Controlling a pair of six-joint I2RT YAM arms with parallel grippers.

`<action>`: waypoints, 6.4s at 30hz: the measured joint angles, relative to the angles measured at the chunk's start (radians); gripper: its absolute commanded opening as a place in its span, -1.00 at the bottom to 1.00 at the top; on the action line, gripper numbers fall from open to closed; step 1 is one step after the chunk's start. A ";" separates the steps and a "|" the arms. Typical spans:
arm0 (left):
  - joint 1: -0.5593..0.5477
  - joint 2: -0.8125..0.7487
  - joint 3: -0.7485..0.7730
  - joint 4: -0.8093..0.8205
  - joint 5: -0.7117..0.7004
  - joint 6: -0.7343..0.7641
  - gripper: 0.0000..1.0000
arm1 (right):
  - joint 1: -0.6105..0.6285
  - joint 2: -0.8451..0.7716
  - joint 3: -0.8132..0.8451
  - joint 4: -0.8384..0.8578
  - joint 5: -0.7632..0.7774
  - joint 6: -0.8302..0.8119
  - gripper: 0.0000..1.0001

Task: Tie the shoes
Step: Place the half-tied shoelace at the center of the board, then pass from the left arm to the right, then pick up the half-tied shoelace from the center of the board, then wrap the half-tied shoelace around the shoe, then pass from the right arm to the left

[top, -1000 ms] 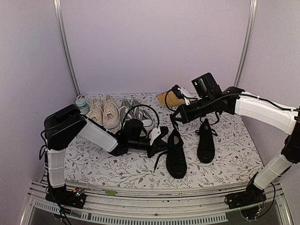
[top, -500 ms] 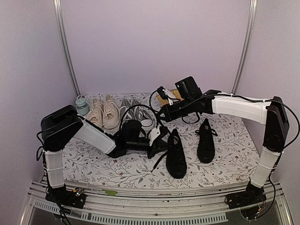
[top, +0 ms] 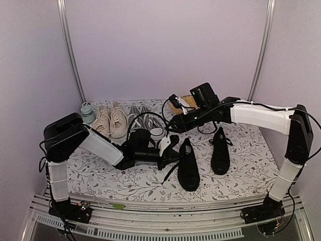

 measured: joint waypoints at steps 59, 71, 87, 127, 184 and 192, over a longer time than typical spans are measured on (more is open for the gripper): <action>0.045 -0.270 0.056 -0.483 0.097 0.124 0.42 | -0.028 -0.208 -0.493 0.236 -0.108 -0.270 -0.99; 0.277 -0.040 0.452 -1.151 -0.187 0.340 -0.19 | -0.028 -0.183 -0.492 0.216 -0.108 -0.286 -0.99; 0.259 0.099 0.534 -1.339 -0.310 0.388 -0.66 | -0.028 -0.179 -0.492 0.210 -0.111 -0.289 -0.99; -0.122 -0.359 0.236 -0.960 -0.010 0.312 -1.00 | -0.059 -0.130 -0.432 0.192 -0.101 -0.198 -0.99; -0.323 -0.051 0.464 -0.710 0.002 0.408 -0.35 | -0.111 -0.122 -0.447 0.203 -0.196 -0.102 -0.99; -0.211 -0.358 0.141 -0.615 0.024 0.409 -0.41 | -0.111 -0.095 -0.444 0.211 -0.219 -0.106 -0.99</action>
